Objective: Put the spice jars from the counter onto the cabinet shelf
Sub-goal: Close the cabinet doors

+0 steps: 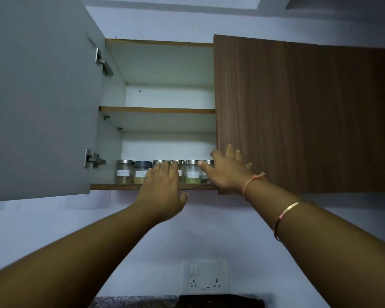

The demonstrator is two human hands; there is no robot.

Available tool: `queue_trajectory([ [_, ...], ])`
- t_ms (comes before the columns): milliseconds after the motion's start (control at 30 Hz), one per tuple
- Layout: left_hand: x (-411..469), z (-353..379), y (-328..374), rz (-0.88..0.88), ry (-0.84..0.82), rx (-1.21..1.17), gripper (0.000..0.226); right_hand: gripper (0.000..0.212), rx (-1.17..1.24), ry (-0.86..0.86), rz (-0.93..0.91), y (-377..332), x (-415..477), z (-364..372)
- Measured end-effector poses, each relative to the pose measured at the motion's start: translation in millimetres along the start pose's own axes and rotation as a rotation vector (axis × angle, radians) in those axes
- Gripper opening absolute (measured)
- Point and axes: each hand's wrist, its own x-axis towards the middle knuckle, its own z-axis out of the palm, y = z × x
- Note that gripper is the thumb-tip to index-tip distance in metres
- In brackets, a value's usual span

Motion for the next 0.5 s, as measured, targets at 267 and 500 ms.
queue_trajectory([
  [267,-30.0,-69.9,-8.3,-0.115,0.017,-0.011,0.081,0.062,0.019,0.014,-0.092,-24.1,-33.5,-37.9],
  [500,-70.6,-125.0,-21.4,-0.198,0.068,0.015,0.079,0.051,0.157,0.156,-0.223,-61.3,-69.0,-49.5],
])
